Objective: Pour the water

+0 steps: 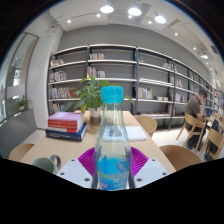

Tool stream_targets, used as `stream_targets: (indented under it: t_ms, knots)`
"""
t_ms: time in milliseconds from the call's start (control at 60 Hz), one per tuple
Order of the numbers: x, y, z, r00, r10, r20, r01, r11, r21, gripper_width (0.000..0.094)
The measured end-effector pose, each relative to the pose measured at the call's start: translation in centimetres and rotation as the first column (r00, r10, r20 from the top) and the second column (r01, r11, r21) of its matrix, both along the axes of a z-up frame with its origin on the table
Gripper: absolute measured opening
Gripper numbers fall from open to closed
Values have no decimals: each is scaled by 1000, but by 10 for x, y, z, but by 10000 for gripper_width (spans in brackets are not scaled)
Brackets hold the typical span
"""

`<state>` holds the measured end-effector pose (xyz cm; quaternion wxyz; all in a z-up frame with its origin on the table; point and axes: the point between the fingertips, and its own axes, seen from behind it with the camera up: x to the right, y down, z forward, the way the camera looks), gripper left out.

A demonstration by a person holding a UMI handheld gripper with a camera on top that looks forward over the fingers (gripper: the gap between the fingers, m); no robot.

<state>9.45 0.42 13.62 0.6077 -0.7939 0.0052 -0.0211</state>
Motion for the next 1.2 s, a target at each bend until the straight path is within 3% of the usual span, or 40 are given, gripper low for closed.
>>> stream_targets:
  t_ms: [150,167,317,483,583,633,800,933,1200]
  knots:
    - [14,-9,-46,1000,-12,-26,10,998,-66,419]
    - [14,-8,-38,999,-10,-36,9,1000,-20,423]
    - [10,-16,-40,1000,-1,-21,1,1000,14,453]
    - [11,-20,-47,1000,-13,-10,13,999,-38,570]
    - [13,-34,-57,999,-42,-15,40,994,-101,751]
    - [13,-46,-59,999,-45,-10,44,992,-121,790]
    - [-3,-114,-83,999,-52,16,55,967,-250,800]
    - [-46,-172,-85,1000,-16,-8,12,940,-340,803]
    - [-132,-213,-1,996,51,-76,-73,942,-327,813]
